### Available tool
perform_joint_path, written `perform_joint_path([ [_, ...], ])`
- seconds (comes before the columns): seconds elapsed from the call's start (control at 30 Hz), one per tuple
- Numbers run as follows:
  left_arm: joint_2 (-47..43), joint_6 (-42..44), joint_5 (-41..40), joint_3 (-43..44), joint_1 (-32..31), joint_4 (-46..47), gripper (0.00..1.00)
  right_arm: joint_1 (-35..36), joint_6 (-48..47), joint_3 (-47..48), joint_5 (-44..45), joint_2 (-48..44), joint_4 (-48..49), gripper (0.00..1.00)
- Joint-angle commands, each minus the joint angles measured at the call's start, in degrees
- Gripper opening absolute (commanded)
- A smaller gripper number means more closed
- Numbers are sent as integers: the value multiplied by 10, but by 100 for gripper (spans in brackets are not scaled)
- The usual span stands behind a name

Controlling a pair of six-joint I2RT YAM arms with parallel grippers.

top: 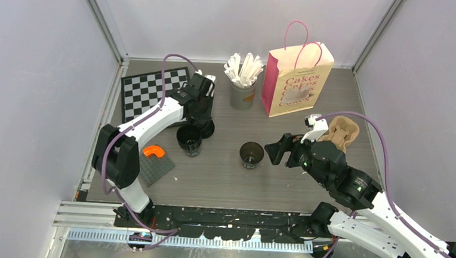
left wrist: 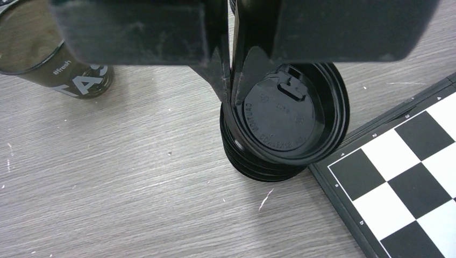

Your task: Pack the takeout coffee

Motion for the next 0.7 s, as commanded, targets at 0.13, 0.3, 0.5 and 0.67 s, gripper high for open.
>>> perform_joint_path([
  [0.13,21,28,12,26,3,-1,0,0,5,1,1,-1,24,85],
  [0.3,15,27,15,29,3,-2,2,0,5,-1,-1,3,27,85],
  [0.5,25,29,10,41,3,-17,0,0,4,2,-3,3,27,85],
  [0.67,21,25,8,38,3,-10,0,0,4,0,-1,-2,23,85],
])
